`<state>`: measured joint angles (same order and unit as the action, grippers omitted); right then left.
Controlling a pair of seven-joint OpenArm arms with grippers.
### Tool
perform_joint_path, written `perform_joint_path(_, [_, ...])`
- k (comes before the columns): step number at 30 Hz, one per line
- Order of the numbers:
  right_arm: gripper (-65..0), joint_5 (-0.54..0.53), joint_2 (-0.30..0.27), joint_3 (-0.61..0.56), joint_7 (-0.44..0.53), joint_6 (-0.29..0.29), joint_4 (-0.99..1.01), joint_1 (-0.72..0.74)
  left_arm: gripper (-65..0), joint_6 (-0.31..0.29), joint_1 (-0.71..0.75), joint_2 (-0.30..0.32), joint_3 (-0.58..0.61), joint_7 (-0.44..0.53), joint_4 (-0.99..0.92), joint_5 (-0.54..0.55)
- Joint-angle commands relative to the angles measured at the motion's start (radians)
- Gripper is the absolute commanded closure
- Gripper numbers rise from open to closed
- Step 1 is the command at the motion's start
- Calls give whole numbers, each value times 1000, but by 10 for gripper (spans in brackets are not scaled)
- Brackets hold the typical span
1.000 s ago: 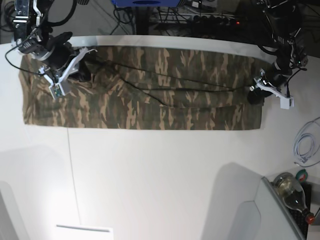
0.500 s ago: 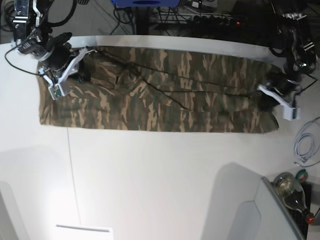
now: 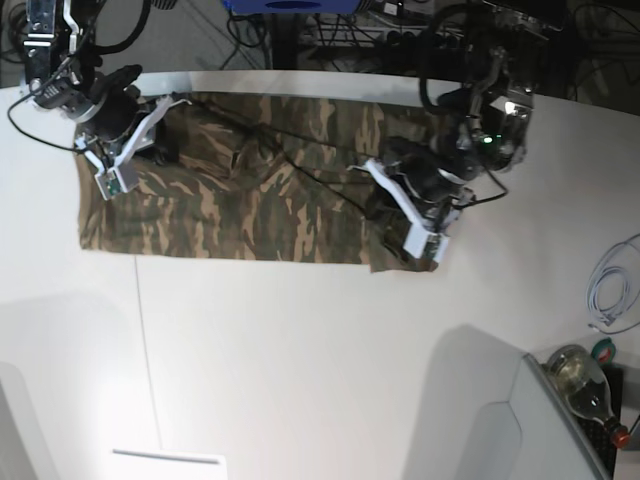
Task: Layout the t-shirt on the table in an organized manner, then fold the t-shirt properly
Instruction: 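Fold the strip end with the left gripper toward the right gripper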
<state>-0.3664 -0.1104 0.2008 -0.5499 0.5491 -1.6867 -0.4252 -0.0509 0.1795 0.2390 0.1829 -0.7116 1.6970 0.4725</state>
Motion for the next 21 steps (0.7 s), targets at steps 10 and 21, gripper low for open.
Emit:
perform_joint_path(10, [-9,-18,-7,6,18,7,-16,-1,0,58,-65,-89,97,11,-96,1])
perform_joint_path(21, [-9,-18,-7,6,18,7,-16,1,0,61,-122,-128,99,13,-162,1])
